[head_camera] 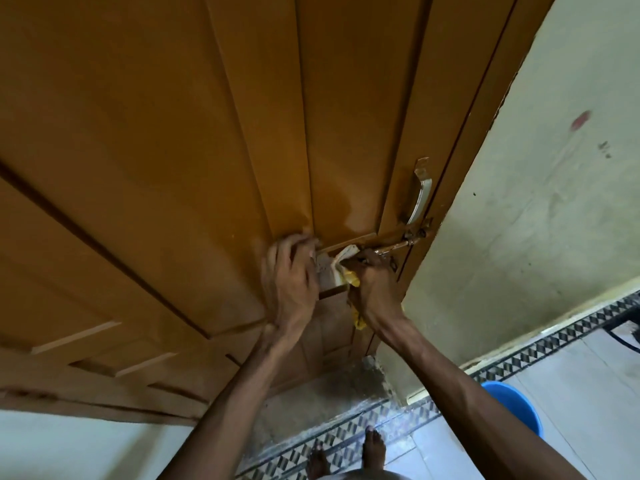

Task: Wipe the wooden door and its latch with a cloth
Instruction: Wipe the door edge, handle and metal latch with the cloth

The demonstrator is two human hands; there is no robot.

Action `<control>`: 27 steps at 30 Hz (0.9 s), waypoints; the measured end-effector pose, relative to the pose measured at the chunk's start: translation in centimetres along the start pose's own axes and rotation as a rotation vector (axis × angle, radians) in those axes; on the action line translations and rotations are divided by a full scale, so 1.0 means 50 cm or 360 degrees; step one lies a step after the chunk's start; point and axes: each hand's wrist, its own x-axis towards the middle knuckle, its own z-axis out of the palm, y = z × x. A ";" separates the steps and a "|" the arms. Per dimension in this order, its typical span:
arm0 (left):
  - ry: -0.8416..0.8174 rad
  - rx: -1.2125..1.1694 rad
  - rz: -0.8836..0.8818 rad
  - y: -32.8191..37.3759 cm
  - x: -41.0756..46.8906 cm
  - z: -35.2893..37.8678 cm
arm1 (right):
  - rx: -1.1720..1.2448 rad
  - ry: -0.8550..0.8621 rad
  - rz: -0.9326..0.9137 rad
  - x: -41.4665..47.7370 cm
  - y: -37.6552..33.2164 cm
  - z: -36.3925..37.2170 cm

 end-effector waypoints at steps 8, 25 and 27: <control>-0.0076 0.0787 0.0430 -0.071 0.079 -0.015 | 0.0006 0.0077 0.0079 -0.011 -0.005 0.028; -0.0033 0.0558 0.0290 -0.036 0.058 -0.029 | 0.0587 -0.0083 0.0363 -0.045 0.042 -0.063; 0.0030 0.0158 0.0201 0.008 0.020 -0.041 | 0.1299 -0.0080 0.0775 -0.086 0.057 -0.092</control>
